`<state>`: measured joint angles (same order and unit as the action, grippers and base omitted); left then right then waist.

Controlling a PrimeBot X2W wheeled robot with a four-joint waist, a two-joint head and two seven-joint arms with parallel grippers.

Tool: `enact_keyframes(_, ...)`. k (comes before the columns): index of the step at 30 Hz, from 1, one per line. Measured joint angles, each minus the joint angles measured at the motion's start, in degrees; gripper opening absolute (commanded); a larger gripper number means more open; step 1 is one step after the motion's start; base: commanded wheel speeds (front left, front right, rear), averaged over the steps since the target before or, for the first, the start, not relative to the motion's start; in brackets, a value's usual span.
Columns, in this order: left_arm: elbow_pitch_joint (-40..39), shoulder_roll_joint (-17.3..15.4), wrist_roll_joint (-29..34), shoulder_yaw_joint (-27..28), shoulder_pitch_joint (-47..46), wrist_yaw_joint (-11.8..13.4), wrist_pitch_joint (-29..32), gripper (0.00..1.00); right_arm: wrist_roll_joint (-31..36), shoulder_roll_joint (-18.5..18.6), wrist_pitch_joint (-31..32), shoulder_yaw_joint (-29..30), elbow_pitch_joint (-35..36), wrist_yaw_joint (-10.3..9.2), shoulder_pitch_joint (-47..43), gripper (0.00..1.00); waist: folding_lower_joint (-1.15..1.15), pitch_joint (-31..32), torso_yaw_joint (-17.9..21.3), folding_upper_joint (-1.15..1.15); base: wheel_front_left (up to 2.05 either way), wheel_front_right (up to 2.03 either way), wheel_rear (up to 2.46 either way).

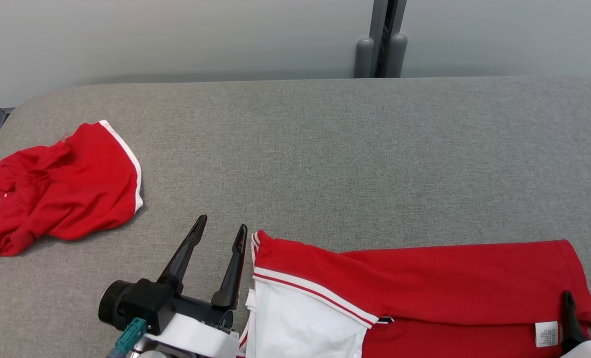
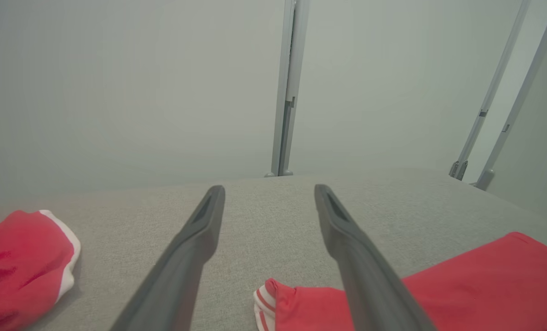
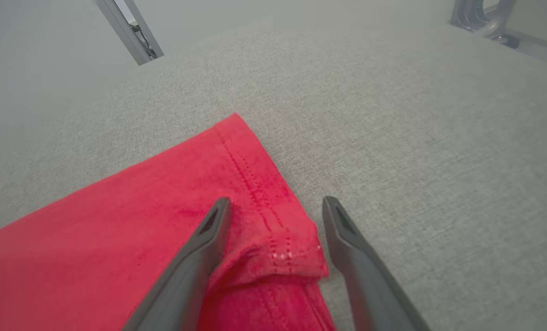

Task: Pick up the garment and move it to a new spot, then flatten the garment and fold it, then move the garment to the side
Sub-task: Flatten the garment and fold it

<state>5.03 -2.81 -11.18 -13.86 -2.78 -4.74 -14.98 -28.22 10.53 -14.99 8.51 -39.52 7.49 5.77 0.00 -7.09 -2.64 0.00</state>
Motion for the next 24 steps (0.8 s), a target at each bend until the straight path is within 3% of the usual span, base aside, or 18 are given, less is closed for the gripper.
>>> enact_keyframes(14,0.0,0.0,0.6,0.5,0.0,-0.3,0.0,1.0,-7.8,1.6,-0.4,-8.1,-4.5,0.0,1.4,1.0,0.0,-0.3,0.0,0.0,0.0,0.0,0.0)
enact_keyframes(16,-0.1,0.0,0.6,0.5,-0.1,-0.3,0.0,1.0,-8.1,2.0,-0.4,-8.7,-4.4,-0.01,1.8,0.4,0.0,-0.5,0.0,0.0,0.0,0.0,0.0)
enact_keyframes(17,-0.1,0.0,0.6,0.5,-0.1,-0.3,0.0,1.0,-8.4,2.2,-0.4,-8.6,-4.3,-0.01,2.0,0.16,0.0,-0.5,0.0,0.0,0.0,0.0,0.0)
enact_keyframes(18,-0.1,0.0,0.6,0.5,-0.2,-0.3,0.0,1.0,-8.6,2.3,-0.3,-8.4,-4.1,-0.01,2.0,0.0,0.0,-0.6,0.0,0.0,0.0,0.0,0.0)
enact_keyframes(24,-0.1,0.0,0.6,0.5,-0.5,-0.3,0.0,1.0,-8.6,2.8,-0.2,-7.6,-2.9,0.01,2.2,0.0,0.0,-0.6,-0.1,0.0,0.0,0.0,0.0)
